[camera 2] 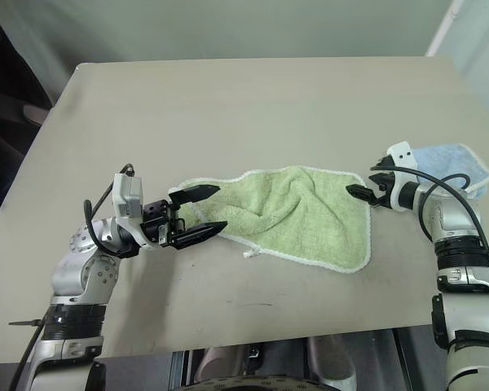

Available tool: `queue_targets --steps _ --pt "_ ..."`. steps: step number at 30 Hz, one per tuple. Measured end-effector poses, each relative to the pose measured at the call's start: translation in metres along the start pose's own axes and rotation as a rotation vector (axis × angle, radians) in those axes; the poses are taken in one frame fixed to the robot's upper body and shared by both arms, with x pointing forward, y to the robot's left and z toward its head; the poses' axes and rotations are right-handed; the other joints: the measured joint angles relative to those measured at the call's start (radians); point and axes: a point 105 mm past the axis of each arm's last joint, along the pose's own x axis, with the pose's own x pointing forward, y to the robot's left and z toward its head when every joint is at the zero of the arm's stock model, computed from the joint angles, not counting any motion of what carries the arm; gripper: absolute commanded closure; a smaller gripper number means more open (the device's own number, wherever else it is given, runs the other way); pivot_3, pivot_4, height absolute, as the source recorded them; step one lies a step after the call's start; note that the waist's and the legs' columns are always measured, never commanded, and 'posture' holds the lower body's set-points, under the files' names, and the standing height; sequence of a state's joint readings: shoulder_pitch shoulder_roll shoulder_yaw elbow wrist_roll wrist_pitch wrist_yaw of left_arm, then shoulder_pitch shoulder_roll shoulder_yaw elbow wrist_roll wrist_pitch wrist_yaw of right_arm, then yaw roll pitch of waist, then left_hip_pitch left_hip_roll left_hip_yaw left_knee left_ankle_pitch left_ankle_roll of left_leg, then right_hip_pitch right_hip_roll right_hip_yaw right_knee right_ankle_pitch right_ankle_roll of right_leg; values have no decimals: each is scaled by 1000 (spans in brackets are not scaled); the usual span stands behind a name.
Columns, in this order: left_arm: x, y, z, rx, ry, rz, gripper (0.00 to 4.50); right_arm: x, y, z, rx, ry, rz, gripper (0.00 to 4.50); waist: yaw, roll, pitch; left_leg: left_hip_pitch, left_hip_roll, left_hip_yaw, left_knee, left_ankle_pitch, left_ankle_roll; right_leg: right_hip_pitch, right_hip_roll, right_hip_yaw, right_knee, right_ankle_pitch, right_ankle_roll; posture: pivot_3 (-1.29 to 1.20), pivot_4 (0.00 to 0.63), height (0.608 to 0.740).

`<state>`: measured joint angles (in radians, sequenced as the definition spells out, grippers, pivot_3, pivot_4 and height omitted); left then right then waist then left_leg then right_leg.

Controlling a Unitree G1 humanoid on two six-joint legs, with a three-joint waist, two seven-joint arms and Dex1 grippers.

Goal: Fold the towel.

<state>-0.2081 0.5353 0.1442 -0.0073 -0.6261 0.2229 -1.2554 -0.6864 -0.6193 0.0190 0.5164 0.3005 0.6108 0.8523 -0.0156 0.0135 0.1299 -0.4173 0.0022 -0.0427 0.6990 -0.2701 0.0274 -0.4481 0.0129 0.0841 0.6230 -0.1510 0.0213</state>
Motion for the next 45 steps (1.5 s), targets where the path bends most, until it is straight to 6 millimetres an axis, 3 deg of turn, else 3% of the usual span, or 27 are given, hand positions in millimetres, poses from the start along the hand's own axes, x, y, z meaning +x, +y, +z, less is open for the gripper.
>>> queue_targets --steps 4,8,16,24,28,38,45 --pt "-1 -2 -1 -2 6 5 0 22 37 6 41 -13 197 60 -13 0 0 0 1 0 -1 1 -2 -3 1 0 3 -2 -3 0 150 733" --pt "-1 -2 0 0 9 9 0 22 45 6 46 -1 246 60 -11 0 0 -1 1 0 -2 1 -3 -3 1 -1 4 -2 -4 0 150 733" --pt "-1 -1 0 2 8 11 0 23 43 5 37 -1 243 60 -10 0 0 0 1 0 -2 1 -3 -3 1 -1 4 -2 -4 0 150 733" --pt "-1 -1 0 2 9 13 0 16 20 6 25 6 163 60 2 0 0 -1 0 -1 -1 2 -3 -3 0 -1 4 -2 -4 0 150 733" --pt "0 -2 1 9 9 11 0 13 17 4 6 22 155 919 3 0 0 -1 0 -1 -2 2 -3 -3 0 -1 4 -2 -4 0 150 733" --pt "2 -2 2 14 10 6 0 10 29 -6 -6 79 228 4363 0 0 0 -1 1 -1 -2 2 -4 -4 0 -1 4 -2 -4 0 150 733" --pt "2 -2 1 16 8 5 0 11 25 -6 -29 75 197 4440 0 0 0 -1 1 -1 -2 2 -4 -4 0 -1 4 -2 -4 0 150 733"
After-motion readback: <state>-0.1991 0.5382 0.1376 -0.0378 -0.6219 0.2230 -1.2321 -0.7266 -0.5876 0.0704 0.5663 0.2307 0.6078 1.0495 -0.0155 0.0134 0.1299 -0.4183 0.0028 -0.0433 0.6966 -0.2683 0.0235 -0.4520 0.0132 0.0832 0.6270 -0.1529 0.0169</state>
